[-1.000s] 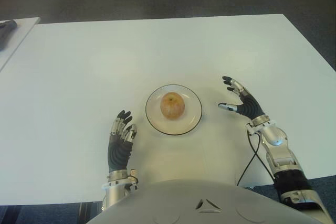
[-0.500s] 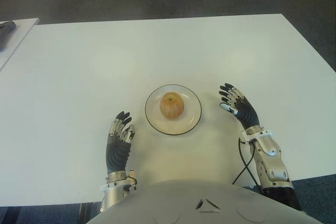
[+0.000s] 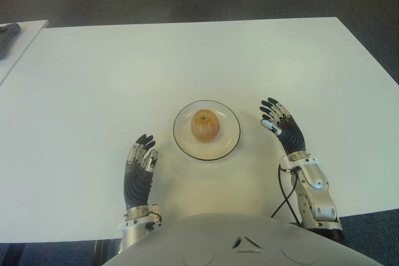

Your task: Put the apples into the plate.

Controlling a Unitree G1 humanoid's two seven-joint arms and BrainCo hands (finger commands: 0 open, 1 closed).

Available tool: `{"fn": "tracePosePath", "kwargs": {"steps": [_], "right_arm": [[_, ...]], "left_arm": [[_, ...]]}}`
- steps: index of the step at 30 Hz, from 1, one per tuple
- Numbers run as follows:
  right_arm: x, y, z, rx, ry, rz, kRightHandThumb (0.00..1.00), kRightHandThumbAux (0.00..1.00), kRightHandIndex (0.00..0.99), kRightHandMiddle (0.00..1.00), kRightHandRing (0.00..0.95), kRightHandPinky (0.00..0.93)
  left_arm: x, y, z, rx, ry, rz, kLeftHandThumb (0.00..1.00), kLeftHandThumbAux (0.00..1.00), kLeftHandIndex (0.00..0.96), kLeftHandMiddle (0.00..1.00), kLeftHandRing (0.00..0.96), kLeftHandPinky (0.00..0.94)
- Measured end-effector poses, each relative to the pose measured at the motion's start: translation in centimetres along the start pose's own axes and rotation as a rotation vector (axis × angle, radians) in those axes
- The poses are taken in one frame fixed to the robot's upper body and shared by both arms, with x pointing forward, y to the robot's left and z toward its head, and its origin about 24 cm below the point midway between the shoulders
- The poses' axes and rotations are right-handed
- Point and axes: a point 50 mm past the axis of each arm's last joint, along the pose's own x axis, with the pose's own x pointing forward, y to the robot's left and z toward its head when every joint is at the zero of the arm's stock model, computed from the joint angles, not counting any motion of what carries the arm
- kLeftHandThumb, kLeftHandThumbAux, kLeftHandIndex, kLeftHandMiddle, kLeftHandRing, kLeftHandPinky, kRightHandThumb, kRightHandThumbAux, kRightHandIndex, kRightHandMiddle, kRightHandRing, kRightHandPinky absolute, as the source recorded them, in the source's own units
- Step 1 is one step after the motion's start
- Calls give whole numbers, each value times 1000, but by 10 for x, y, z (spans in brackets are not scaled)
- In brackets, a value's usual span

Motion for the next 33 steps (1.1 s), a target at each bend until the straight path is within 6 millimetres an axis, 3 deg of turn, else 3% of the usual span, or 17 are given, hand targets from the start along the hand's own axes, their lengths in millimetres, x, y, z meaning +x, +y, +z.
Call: {"fn": "tracePosePath", "kwargs": {"steps": [19,33], "right_arm": [[-15,20,-14,70,54,-54,381,637,117,202,169,197],[-14,19,-19,67,51,-61,445,677,121,267,231,226]], "left_arm": [[0,2,2,-42,-21,17,355,550,170,215,230,286],[0,3,4,-59,-36,24,338,552,163,203,229,284]]}}
